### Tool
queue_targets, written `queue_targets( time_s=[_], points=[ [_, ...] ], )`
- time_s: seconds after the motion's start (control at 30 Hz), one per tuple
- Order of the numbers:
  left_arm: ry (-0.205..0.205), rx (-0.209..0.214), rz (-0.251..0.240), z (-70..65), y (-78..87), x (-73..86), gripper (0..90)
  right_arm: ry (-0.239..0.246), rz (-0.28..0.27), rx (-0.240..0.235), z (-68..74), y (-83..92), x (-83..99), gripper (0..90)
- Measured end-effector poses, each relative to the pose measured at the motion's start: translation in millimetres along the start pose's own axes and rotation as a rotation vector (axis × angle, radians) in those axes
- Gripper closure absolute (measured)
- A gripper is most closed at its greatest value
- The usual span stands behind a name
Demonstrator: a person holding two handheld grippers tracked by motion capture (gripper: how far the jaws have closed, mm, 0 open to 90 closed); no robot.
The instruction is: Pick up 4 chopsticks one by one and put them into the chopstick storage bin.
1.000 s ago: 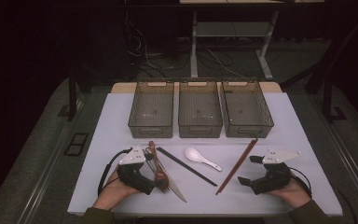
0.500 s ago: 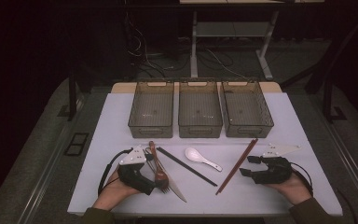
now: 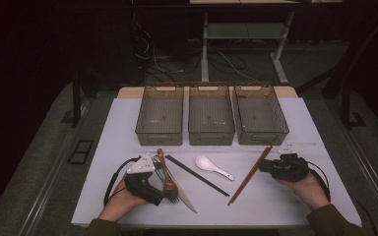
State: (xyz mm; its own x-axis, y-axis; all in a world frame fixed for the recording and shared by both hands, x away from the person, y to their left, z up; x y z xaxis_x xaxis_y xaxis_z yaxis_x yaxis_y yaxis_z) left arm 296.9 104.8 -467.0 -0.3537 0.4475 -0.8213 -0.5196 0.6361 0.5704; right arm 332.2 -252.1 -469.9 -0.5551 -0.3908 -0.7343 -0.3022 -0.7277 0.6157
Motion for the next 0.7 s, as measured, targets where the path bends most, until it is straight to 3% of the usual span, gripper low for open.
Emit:
queue_targets(
  time_s=[0.2, 0.7],
  points=[
    [-0.004, 0.0, 0.004, 0.2, -0.3, 0.4, 0.0, 0.0, 0.002, 0.036, -18.8, -3.0, -11.4, 89.1],
    [-0.004, -0.001, 0.007, 0.6, -0.8, 1.0, 0.0, -0.028, 0.032, 0.141, -62.0, -11.3, -25.6, 89.5]
  ],
)
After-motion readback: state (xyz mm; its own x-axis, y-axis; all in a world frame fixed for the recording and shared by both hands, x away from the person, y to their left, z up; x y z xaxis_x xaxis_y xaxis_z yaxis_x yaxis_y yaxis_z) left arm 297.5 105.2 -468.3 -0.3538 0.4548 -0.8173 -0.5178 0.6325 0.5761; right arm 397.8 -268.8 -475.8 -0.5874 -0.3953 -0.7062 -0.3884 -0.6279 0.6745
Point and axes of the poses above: each handheld gripper's, and its own axes: y roughly backward along the jaws, x roughly out of its underside, z roughly to its left, the point moved 7 cm from there along -y, roughly forward along the jaws, and after that the axes turned 13 degrees about -x, right-handed, at the moved point
